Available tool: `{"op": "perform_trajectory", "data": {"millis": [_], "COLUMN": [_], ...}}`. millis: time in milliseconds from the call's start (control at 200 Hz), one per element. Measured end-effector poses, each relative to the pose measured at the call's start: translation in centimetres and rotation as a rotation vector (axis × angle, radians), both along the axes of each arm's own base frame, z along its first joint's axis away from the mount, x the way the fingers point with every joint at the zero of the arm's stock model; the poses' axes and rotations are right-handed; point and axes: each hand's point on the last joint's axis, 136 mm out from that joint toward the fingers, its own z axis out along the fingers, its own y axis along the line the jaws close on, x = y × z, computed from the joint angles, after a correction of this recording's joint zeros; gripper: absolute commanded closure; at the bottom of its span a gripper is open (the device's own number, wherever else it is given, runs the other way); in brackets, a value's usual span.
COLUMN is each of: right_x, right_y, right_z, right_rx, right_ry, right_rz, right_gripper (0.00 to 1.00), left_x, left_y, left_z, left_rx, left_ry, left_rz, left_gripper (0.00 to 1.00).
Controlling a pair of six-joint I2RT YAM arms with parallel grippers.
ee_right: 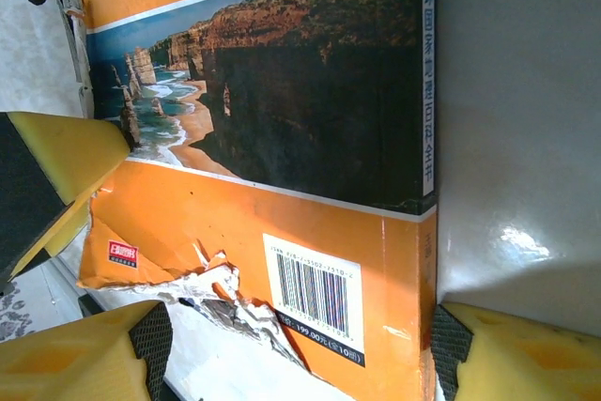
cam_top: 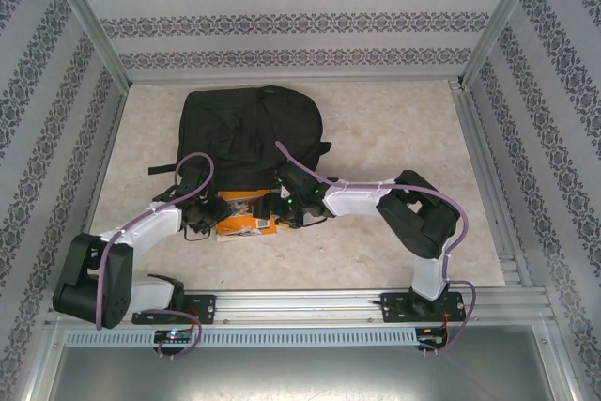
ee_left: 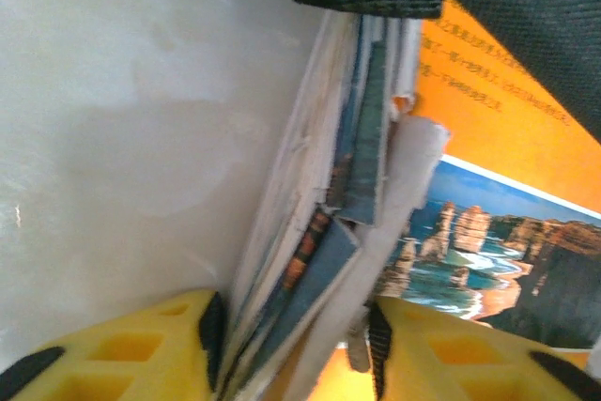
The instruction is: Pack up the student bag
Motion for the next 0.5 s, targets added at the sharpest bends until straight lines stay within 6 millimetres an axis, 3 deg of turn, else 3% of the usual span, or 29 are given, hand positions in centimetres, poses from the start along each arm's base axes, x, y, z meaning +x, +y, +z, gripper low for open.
{"op": "perform_trajectory", "data": {"millis": [135, 345, 500], "right_x": [0.2, 0.4, 0.7], "right_y": [-0.3, -0.6, -1.3], "right_z": [-0.1, -0.1, 0.0], "right_rx": [-0.002, 0.004, 0.010], "right_ry": [0.011, 0.023, 0.019], "right_rz": [-0.006, -0.009, -0.038], "right_gripper": [0.29, 0.30, 0.26], "left_x": [-0.5, -0.3, -0.4], "left_y": [0.2, -0.7, -1.5], "left_z": [0.3, 2.6, 2.9], "left_rx": [0.000, -0.067, -0.122], "left_ry": [-0.013, -0.070, -0.057], "left_rz": [0.006, 0.002, 0.015], "left_gripper": [0.77, 0.97, 1.00]}}
